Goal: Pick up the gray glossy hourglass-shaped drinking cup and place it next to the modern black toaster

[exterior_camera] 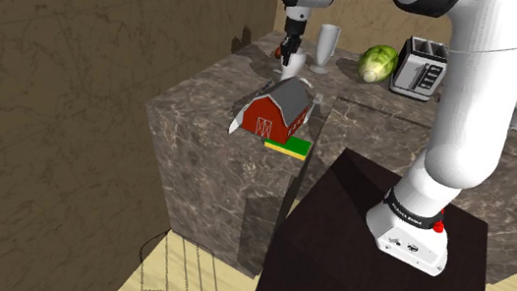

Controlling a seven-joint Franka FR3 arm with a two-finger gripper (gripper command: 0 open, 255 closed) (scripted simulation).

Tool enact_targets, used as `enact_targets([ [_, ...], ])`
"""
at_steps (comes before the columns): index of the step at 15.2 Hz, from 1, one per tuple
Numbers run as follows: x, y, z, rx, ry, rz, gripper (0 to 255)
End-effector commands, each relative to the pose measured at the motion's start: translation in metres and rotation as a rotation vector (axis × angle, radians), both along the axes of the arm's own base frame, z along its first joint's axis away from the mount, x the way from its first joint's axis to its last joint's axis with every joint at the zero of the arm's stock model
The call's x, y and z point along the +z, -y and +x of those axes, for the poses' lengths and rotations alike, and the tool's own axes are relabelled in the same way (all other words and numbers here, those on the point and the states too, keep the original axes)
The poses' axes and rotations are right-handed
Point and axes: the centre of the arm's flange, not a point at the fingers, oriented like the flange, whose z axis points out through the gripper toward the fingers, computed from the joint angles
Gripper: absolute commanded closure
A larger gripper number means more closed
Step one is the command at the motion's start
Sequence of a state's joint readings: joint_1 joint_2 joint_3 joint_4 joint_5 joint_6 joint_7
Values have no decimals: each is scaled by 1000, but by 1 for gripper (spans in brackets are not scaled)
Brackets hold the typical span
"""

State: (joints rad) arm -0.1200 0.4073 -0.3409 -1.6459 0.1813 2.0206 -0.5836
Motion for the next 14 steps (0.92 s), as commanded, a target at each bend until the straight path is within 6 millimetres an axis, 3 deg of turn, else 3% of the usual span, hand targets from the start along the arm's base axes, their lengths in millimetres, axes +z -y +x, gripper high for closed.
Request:
enact_targets([
  [1,10,0,-1,0,0,0,255],
  [14,79,0,-1,0,0,0,255],
])
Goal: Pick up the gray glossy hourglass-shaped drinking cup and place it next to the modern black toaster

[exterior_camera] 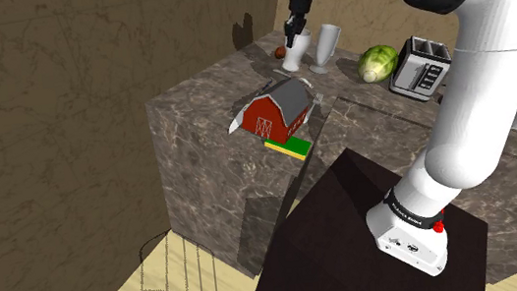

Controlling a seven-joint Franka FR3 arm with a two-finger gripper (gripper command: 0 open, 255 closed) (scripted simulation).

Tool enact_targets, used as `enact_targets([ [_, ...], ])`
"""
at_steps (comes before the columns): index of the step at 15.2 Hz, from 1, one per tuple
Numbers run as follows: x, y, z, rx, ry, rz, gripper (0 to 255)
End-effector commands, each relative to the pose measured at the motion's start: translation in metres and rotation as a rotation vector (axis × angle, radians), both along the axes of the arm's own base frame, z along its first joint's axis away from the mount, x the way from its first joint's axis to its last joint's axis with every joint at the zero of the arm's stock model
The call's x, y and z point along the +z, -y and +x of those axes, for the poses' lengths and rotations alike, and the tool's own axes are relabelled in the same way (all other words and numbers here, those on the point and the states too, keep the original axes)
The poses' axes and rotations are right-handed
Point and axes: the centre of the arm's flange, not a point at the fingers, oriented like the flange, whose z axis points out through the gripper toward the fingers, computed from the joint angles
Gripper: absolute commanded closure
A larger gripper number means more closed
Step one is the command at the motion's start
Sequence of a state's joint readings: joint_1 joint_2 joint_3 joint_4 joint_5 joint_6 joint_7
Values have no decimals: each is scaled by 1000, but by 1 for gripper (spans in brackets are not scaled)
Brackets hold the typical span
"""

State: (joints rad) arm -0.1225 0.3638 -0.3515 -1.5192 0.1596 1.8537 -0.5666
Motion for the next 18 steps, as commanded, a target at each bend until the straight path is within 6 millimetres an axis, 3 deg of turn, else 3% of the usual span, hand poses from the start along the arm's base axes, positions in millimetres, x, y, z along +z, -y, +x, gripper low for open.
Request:
enact_targets([
  [1,11,-1,0,0,0,0,255],
  [18,101,-1,0,0,0,0,255],
])
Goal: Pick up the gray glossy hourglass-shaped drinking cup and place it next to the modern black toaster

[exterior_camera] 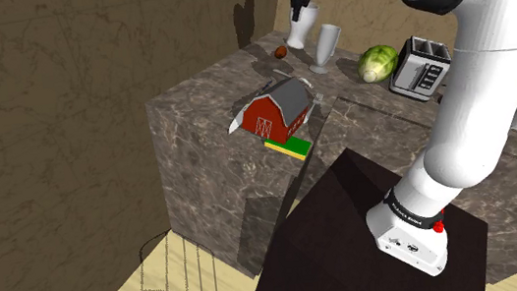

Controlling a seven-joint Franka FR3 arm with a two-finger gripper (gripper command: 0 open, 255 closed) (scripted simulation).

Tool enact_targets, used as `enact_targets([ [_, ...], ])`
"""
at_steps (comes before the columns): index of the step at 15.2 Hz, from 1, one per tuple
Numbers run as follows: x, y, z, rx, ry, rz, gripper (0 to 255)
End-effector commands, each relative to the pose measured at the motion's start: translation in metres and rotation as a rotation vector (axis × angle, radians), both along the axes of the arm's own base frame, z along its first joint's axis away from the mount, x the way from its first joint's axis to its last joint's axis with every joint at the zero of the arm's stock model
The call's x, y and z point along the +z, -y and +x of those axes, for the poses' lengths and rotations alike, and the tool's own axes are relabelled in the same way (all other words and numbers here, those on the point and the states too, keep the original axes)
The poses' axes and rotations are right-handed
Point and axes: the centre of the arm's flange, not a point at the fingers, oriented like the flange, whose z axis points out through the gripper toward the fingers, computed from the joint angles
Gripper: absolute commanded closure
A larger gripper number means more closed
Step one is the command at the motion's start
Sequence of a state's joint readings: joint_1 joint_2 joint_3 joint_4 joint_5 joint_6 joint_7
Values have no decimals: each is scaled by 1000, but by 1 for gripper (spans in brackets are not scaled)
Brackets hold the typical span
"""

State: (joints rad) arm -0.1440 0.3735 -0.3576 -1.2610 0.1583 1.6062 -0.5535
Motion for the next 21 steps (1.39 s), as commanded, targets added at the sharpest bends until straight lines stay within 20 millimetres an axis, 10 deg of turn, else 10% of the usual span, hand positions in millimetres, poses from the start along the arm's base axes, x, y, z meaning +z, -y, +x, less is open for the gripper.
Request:
enact_targets([
  [1,11,-1,1,0,0,0,255],
  [16,85,-1,1,0,0,0,255],
  [21,85,41,-50,0,0,0,255],
])
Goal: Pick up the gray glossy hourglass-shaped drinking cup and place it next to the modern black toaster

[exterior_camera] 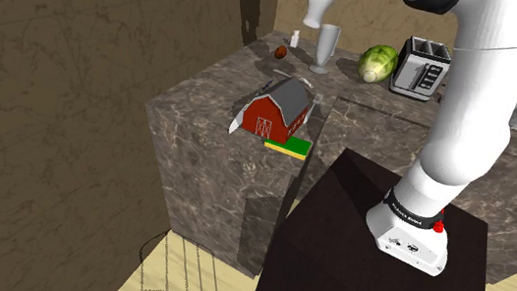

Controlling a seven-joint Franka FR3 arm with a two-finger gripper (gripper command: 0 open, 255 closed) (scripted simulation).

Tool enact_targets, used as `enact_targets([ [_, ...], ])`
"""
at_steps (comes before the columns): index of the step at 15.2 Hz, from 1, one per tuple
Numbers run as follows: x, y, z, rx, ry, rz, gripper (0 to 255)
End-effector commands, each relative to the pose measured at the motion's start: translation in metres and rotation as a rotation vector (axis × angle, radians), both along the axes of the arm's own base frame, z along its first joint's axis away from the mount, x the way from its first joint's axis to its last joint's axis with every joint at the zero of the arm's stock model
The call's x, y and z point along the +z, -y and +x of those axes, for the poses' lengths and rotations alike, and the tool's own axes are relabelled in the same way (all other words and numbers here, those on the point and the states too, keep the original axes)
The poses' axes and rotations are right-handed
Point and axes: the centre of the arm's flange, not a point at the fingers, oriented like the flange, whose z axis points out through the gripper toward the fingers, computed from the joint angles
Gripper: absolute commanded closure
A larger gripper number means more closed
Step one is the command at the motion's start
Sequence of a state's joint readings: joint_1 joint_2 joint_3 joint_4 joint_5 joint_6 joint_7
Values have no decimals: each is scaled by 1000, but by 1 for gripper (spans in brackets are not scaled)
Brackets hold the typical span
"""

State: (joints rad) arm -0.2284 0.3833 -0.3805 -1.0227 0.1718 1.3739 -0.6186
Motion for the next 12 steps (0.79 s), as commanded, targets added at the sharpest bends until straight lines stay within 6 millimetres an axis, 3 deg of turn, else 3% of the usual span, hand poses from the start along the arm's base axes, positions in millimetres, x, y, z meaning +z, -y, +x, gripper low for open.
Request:
enact_targets([
  [1,1,17,-19,1,1,0,255],
  [12,1,109,-131,1,1,0,255],
])
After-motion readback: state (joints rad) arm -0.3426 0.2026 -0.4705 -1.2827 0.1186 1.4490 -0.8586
